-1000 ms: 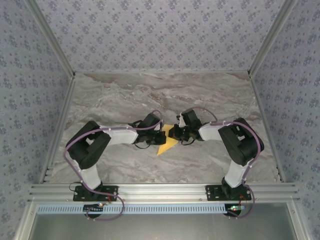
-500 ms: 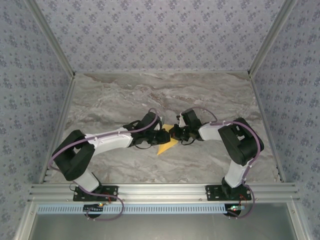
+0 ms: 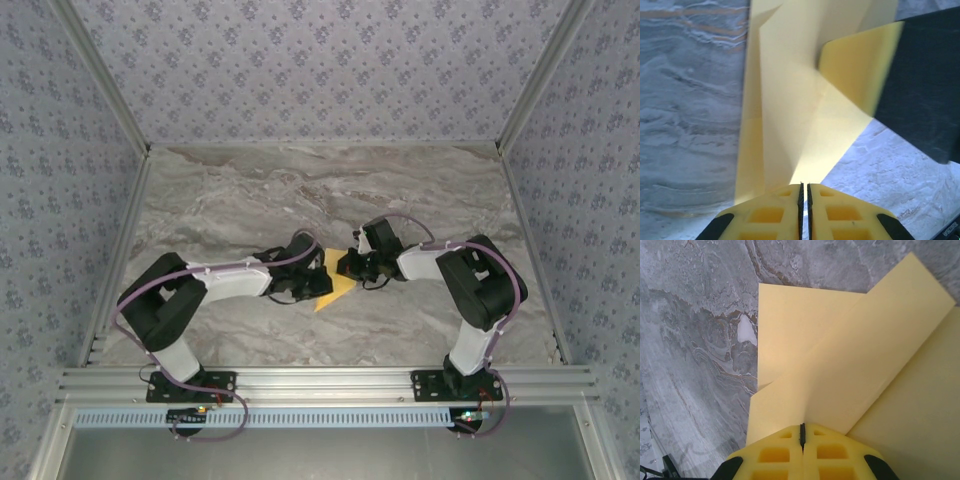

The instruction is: Fold a paper plane with a square sheet of paper (pick it up from the middle)

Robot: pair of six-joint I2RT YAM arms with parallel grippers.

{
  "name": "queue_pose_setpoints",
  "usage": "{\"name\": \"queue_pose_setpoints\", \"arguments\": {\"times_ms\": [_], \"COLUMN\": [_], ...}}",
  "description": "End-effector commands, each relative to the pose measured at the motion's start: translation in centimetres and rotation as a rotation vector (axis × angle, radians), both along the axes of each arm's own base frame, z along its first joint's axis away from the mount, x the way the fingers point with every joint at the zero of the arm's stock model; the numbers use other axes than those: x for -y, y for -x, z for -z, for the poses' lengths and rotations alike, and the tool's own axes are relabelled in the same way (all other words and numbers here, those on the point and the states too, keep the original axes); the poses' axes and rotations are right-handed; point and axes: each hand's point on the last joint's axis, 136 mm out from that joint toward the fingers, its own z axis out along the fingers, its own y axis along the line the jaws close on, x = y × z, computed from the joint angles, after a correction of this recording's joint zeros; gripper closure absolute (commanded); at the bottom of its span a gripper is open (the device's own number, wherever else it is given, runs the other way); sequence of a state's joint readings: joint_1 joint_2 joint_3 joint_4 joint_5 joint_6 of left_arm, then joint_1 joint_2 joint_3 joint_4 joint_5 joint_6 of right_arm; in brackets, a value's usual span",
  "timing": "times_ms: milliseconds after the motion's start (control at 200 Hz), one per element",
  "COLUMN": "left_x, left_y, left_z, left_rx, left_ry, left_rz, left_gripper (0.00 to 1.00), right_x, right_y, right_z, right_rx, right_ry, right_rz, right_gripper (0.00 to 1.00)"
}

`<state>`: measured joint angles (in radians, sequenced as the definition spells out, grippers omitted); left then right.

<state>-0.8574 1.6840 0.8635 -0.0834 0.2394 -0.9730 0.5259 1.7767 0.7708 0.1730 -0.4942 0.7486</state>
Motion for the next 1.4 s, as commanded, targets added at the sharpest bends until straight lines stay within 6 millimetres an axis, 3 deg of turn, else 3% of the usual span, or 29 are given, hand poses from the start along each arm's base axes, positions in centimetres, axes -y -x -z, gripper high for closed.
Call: {"name": "queue_pose_setpoints", "arguments": {"times_ms": [0, 295, 535, 685, 1074, 1394], "left_x": [-1.1, -2.0, -0.4, 0.3, -0.9, -2.3], "left_y": [0.5, 0.7, 0.6, 1.4, 2.4, 2.3], "left_z": [1.6, 2.2, -0.9, -1.7, 0.9, 1.5], "left_rx": [-0.046, -0.059, -0.006, -0.001, -0.059, -0.052], "left_ry": [-0.038, -0.050, 0.039, 0.062, -0.022, -0.083], "left_rz": [-0.038, -0.062, -0.017, 0.014, 0.002, -0.021], "left_gripper": [0.86, 0.87, 0.83, 0.80, 0.80, 0.80], "right_x": [2.8, 2.9, 3.0, 3.0, 3.1, 3.2], "right_y": [1.8, 2.0, 2.1, 2.1, 2.3, 2.4], "right_z": [4.7, 5.1, 5.1, 5.2, 5.5, 5.6], "right_rx": [-0.122, -0.134, -0.135, -0.138, -0.149, -0.153], "right_ry": [0.158, 0.165, 0.166, 0.168, 0.176, 0.182], "right_rz": [0.052, 0.048, 0.048, 0.050, 0.048, 0.047], "right_gripper": [1.00, 1.00, 1.00, 1.00, 1.00, 1.00]}}
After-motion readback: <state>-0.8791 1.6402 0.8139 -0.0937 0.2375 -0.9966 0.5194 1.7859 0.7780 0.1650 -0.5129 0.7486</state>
